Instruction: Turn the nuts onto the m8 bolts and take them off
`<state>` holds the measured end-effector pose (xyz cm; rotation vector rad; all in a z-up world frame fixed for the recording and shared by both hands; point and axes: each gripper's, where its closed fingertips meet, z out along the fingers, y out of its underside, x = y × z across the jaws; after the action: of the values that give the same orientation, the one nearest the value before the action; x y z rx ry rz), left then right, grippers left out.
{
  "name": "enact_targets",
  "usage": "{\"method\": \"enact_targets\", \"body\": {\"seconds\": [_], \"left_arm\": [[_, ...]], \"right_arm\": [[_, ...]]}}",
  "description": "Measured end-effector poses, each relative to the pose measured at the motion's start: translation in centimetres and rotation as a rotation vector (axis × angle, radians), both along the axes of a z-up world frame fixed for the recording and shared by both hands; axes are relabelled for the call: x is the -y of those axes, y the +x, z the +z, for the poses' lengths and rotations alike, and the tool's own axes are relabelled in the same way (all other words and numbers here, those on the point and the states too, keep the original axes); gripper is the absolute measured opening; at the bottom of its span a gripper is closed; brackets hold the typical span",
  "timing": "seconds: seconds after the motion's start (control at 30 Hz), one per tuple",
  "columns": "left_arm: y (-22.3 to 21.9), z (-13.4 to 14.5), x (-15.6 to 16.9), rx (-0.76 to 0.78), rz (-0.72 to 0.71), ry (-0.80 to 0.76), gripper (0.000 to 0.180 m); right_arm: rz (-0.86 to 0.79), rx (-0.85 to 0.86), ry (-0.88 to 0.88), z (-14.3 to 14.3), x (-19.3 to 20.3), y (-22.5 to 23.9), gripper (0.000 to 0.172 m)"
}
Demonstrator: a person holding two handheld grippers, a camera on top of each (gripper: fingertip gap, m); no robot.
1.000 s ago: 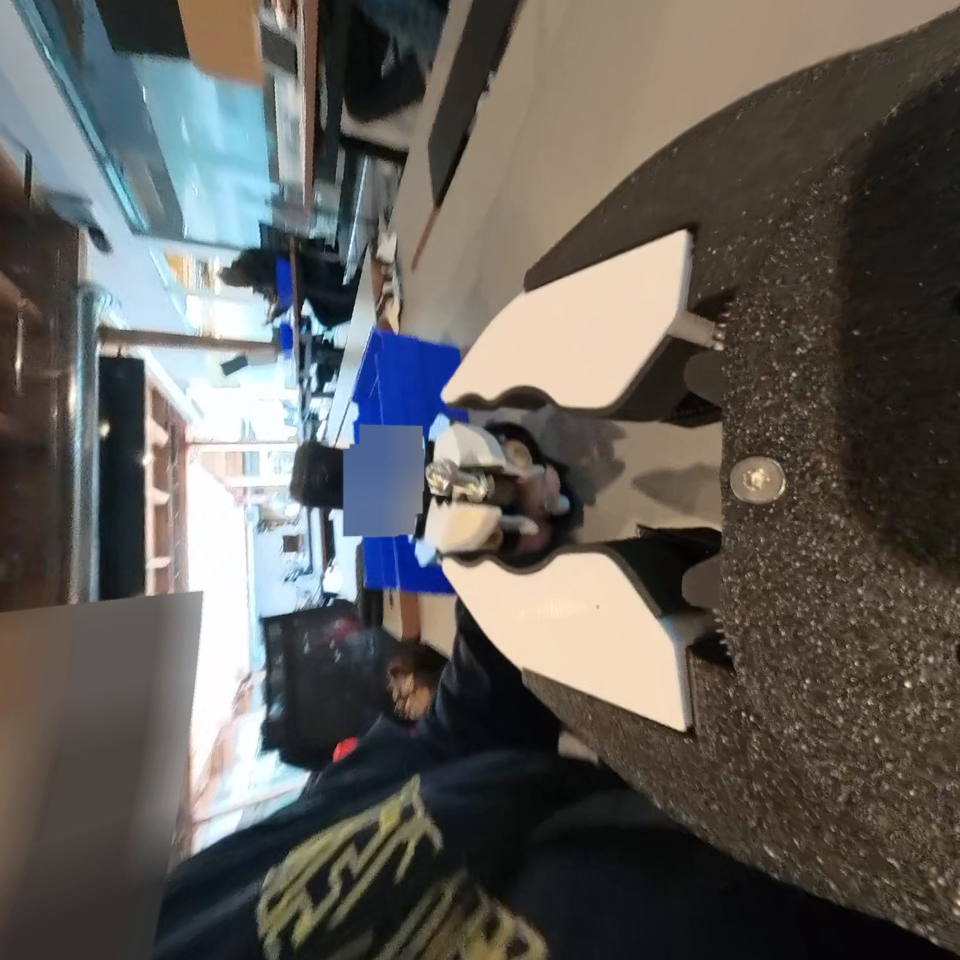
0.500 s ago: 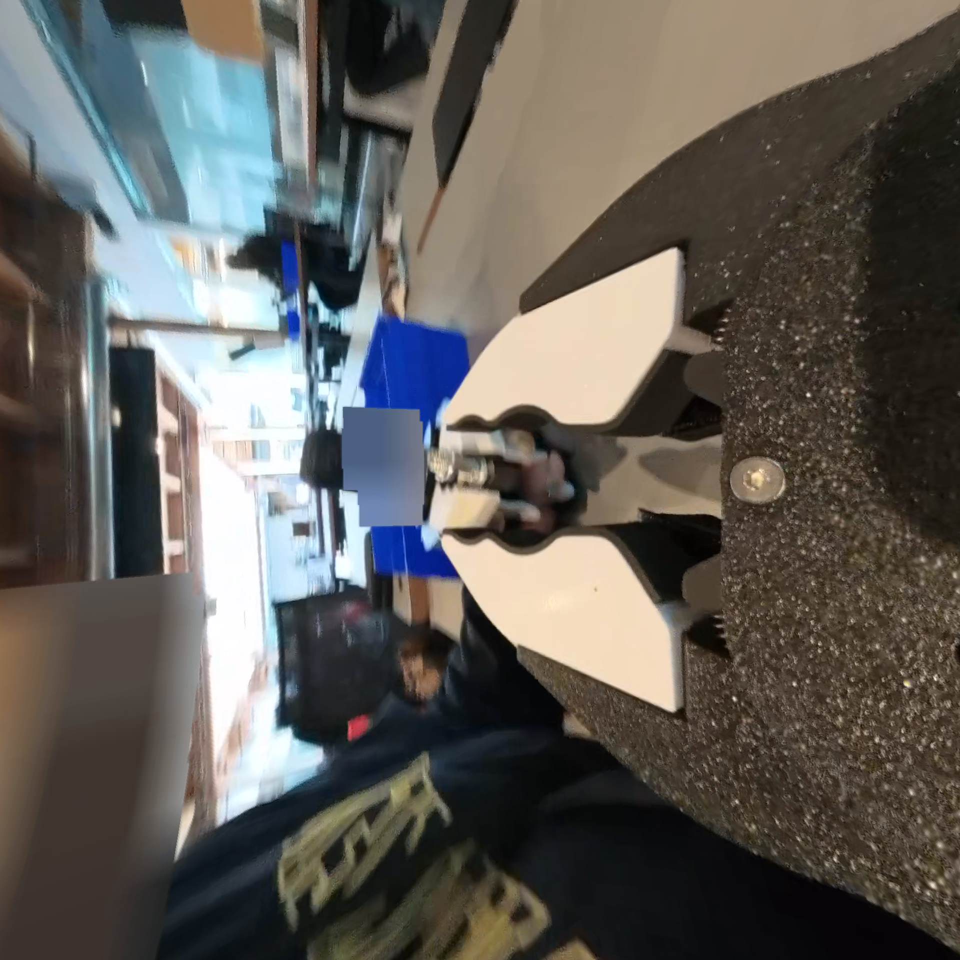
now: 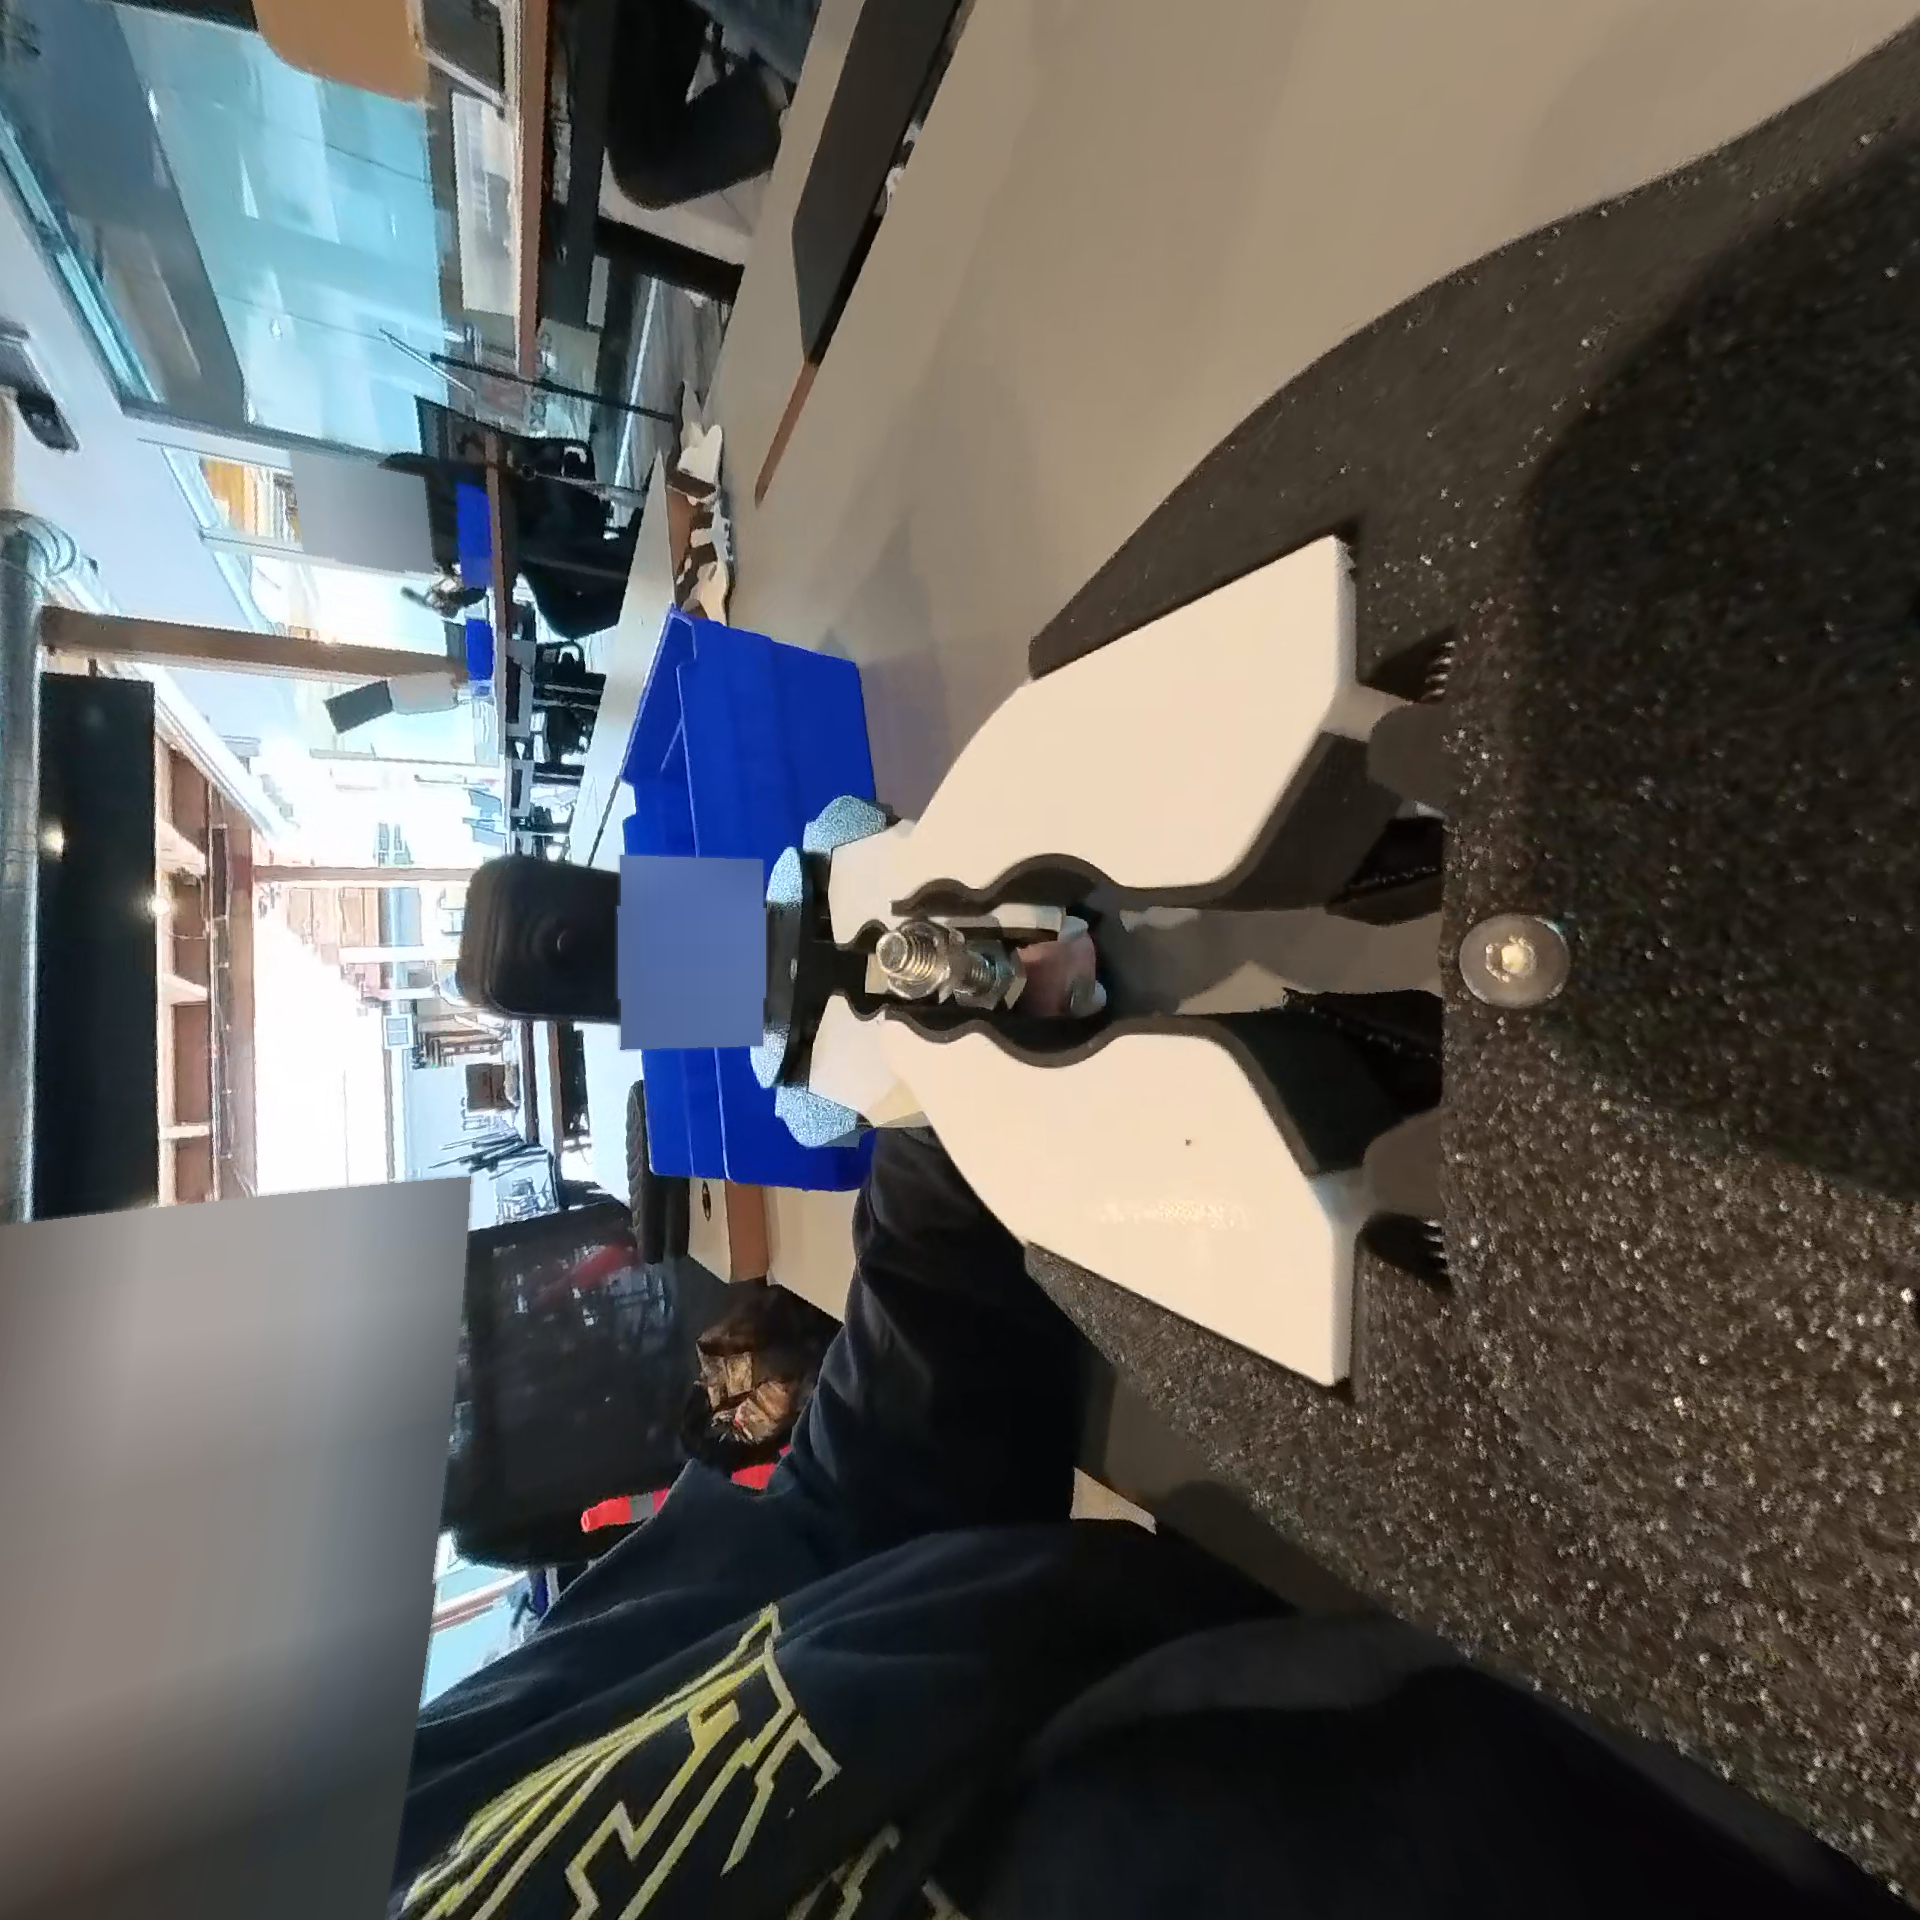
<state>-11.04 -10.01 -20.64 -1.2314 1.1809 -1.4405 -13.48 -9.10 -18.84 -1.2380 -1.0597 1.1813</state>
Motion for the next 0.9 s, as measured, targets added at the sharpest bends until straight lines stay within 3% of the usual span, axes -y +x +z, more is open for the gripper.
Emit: {"method": "enact_targets", "body": {"seconds": [0.07,0.23,0.33,0.43,0.53,0.63,0.7,0.8,0.9], "left_arm": [[0.0,0.0,0.0,0.001,0.000,-0.004,0.014],[0.1,0.4,-1.4,0.035,0.083,-0.056,0.088],[-0.1,0.8,-1.7,0.068,0.110,-0.054,0.091],[-0.2,0.8,-2.1,0.069,0.140,-0.047,0.096],[-0.4,1.0,-2.5,0.087,0.170,-0.049,0.095],[-0.7,1.1,-2.8,0.103,0.188,-0.058,0.092],[-0.6,1.1,-2.8,0.101,0.186,-0.057,0.089],[-0.4,0.9,-2.6,0.082,0.183,-0.037,0.087],[-0.2,0.8,-2.4,0.063,0.181,-0.015,0.086]], "right_arm": [[-0.001,0.002,-0.001,0.0,0.0,0.1,0.015],[-0.012,0.018,0.014,-0.2,-0.3,0.6,0.015],[-0.051,0.024,0.052,0.3,-0.7,1.0,0.015],[-0.189,0.030,0.084,3.6,-1.0,3.5,0.015],[-0.415,0.257,0.150,6.1,-1.6,8.2,0.015],[-0.730,0.530,0.118,7.3,-3.6,17.0,0.015],[-0.867,0.708,0.009,6.3,-4.7,23.2,0.015],[-0.877,0.978,-0.291,0.6,-5.4,30.3,0.015],[-0.895,1.130,-0.564,-4.7,-5.8,35.0,0.016]]}}
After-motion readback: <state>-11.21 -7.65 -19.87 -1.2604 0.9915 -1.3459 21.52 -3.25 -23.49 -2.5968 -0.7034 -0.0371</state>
